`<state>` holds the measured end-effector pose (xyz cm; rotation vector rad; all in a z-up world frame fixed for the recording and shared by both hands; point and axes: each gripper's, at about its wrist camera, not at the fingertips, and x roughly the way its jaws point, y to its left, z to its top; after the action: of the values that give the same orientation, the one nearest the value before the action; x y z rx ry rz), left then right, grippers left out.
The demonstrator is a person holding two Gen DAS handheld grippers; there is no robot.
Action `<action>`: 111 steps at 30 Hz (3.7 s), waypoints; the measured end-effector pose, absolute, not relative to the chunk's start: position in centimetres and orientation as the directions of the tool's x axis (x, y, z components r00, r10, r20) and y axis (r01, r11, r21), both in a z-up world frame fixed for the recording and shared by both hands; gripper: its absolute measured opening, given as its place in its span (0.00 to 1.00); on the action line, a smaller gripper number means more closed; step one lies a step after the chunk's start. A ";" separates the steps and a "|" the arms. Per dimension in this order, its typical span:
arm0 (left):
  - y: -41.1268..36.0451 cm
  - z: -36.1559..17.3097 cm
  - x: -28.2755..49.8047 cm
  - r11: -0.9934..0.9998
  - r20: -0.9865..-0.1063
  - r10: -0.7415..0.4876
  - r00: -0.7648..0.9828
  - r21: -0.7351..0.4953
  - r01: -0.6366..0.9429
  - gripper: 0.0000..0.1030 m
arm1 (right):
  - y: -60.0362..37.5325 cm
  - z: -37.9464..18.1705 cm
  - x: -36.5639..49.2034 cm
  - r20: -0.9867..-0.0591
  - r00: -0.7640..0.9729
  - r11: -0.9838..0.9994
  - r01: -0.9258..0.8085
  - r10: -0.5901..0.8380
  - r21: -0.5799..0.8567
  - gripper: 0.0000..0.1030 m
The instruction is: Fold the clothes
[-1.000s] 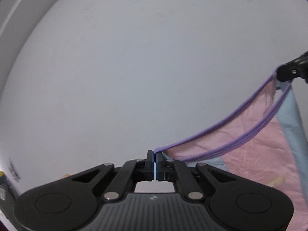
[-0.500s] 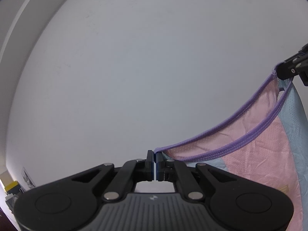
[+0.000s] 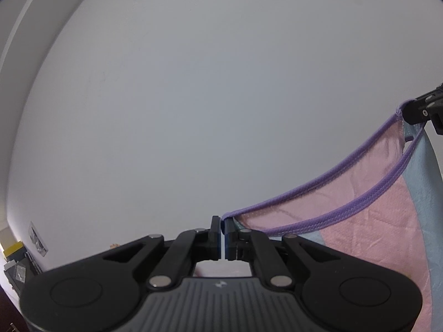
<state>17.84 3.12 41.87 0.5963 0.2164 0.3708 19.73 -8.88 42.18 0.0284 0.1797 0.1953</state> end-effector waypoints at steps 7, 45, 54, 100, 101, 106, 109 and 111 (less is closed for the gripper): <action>5.7 39.2 29.3 0.743 -0.076 0.458 0.886 0.579 -0.335 0.01 | -4.7 39.5 31.2 -0.195 0.963 0.982 -0.182 0.186 0.042 0.01; -5.8 -0.9 3.4 0.742 -0.199 0.245 0.949 0.669 -0.052 0.01 | -13.2 5.4 7.3 -0.316 0.802 0.817 -0.564 0.507 -0.121 0.01; -5.9 -2.9 -4.2 0.897 -0.529 -0.030 0.848 0.359 0.256 0.26 | -20.8 3.7 2.8 -0.363 0.820 0.858 -0.505 0.443 -0.093 0.01; 1.7 -1.2 2.3 0.854 -0.761 -0.316 0.567 0.032 0.519 0.29 | -24.2 -1.7 2.1 -0.695 0.619 0.835 -0.548 0.364 -0.051 0.02; 1.4 -1.5 2.6 0.848 -0.765 -0.320 0.560 0.033 0.529 0.28 | -24.3 -1.7 2.1 -0.697 0.621 0.837 -0.544 0.360 -0.052 0.02; 0.6 -2.0 2.8 0.816 -0.768 -0.313 0.558 0.083 0.572 0.12 | -24.5 -1.8 2.1 -0.700 0.624 0.851 -0.524 0.346 -0.046 0.02; 0.8 -2.0 2.6 0.819 -0.765 -0.304 0.568 0.094 0.566 0.14 | -24.5 -1.8 2.1 -0.698 0.628 0.859 -0.511 0.345 -0.035 0.02; 1.4 -1.7 2.6 0.839 -0.748 -0.315 0.584 0.068 0.540 0.21 | -24.5 -1.8 2.2 -0.695 0.628 0.863 -0.505 0.349 -0.024 0.02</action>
<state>2.64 1.38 -1.73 0.3034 0.8044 -0.5075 2.16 -24.47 -1.76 -0.2257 0.7444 0.4942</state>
